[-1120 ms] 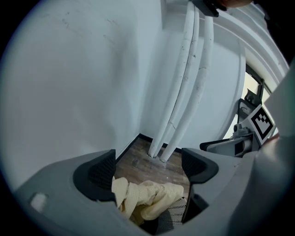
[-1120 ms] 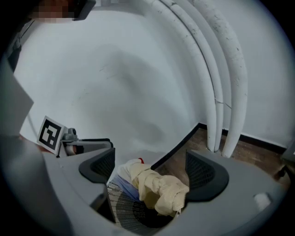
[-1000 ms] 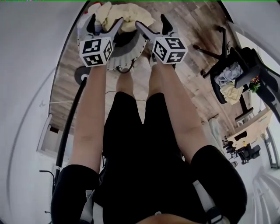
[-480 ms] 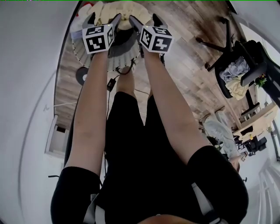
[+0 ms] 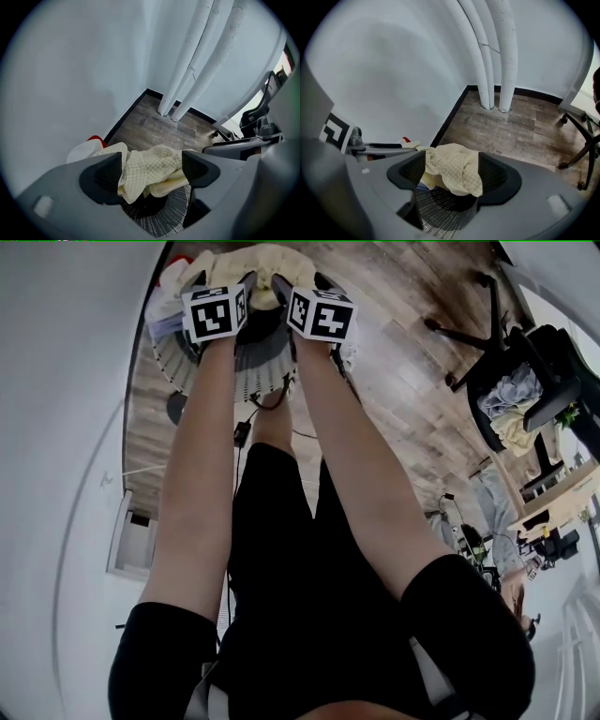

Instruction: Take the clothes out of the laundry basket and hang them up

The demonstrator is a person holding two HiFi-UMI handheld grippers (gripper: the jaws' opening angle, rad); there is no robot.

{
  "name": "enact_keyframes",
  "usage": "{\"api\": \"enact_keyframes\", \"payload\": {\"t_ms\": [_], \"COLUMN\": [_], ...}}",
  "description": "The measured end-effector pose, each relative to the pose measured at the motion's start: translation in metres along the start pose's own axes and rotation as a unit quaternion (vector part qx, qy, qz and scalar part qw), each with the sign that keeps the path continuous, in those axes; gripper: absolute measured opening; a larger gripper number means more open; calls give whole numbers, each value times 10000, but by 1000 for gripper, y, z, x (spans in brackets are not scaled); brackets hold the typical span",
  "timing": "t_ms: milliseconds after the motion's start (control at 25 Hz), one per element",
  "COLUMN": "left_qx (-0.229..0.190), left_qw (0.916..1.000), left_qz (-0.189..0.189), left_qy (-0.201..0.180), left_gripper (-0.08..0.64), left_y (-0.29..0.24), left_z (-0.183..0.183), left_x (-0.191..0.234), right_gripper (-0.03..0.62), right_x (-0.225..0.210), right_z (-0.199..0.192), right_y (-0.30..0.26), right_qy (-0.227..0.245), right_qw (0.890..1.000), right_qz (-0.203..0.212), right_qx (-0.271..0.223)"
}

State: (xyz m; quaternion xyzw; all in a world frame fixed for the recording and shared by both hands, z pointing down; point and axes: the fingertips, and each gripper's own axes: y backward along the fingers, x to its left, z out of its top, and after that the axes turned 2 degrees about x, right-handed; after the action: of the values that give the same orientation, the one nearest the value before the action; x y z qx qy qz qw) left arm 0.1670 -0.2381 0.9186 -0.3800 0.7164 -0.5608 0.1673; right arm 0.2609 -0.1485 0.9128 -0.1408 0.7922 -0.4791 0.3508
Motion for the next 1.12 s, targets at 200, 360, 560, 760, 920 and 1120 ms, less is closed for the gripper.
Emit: {"api": "enact_keyframes", "payload": {"t_ms": [200,360,560,760,920,1120], "left_qx": [202,407,663,663,492,250], "left_qw": [9998,9991,9967,9964,9984,9996], "left_qz": [46,128,446,500,254,64], "left_qy": [-83,-13,-127,-159,-67,89], "left_gripper": [391,356,308,273,173,42], "left_y": [-11,-24,-33,-34,-34,-24], "left_z": [0,-10,-11,-10,-9,-8], "left_x": [-5,-2,12,13,1,-2], "right_gripper": [324,313,279,214,120,57], "right_x": [0,-7,-11,-4,1,5], "right_z": [-7,-17,-21,-20,-17,-17], "right_y": [-21,-33,-44,-47,-44,-35], "right_qy": [-161,-205,-165,-109,28,23], "right_qw": [9995,9985,9980,9978,9981,9985], "right_qz": [-58,-158,-161,-16,79,211], "right_qx": [281,473,589,650,608,505]}}
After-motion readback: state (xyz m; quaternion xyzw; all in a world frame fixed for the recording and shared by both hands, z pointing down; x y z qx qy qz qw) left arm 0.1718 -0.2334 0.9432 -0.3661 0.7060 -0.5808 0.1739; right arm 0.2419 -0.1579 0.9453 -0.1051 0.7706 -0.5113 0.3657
